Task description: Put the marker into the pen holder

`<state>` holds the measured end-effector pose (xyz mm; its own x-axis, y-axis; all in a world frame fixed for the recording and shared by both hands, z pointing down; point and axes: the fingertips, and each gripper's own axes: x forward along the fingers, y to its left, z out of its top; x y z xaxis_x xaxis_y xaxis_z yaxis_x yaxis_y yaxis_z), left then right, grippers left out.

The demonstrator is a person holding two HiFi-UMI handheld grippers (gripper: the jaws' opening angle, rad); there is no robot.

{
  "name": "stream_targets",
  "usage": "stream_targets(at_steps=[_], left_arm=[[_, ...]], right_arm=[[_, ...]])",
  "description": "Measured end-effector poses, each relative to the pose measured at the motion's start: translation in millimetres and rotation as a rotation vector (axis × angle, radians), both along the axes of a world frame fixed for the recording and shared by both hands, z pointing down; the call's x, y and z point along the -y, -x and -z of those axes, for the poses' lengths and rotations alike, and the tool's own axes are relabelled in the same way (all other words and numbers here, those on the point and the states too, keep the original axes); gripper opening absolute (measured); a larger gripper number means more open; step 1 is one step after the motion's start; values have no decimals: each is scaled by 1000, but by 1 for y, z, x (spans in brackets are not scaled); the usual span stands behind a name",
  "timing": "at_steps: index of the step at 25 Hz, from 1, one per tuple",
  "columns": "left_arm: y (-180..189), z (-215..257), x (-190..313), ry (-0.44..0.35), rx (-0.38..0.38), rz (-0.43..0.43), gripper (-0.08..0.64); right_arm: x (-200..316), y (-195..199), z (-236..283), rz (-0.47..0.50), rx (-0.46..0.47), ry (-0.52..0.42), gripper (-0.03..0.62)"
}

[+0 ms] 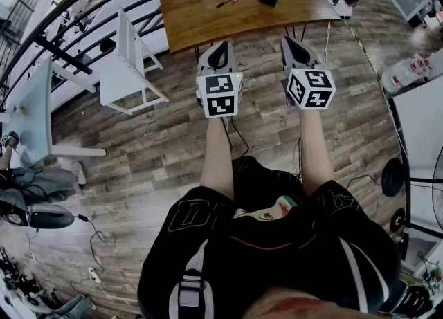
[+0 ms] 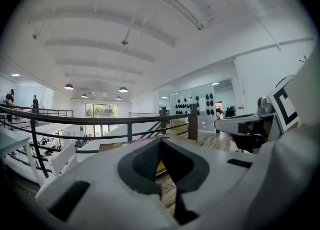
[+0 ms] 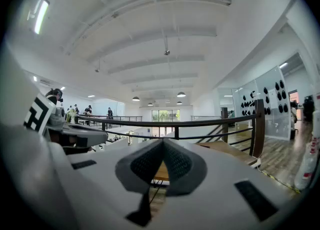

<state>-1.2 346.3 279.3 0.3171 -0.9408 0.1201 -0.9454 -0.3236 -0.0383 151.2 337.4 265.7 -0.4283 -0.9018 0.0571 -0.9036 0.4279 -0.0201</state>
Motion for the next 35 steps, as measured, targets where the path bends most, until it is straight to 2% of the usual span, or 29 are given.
stream_targets(at_steps=[12, 25, 35], left_arm=[[5, -3, 16, -1, -31, -24, 6], [28, -4, 14, 7, -60, -5, 6], [40, 3, 26, -18, -77, 19, 6]], right_arm=[[14, -2, 1, -35, 2, -4, 5], [12, 23, 11, 15, 17, -6, 5], [25, 20, 19, 15, 39, -22, 5]])
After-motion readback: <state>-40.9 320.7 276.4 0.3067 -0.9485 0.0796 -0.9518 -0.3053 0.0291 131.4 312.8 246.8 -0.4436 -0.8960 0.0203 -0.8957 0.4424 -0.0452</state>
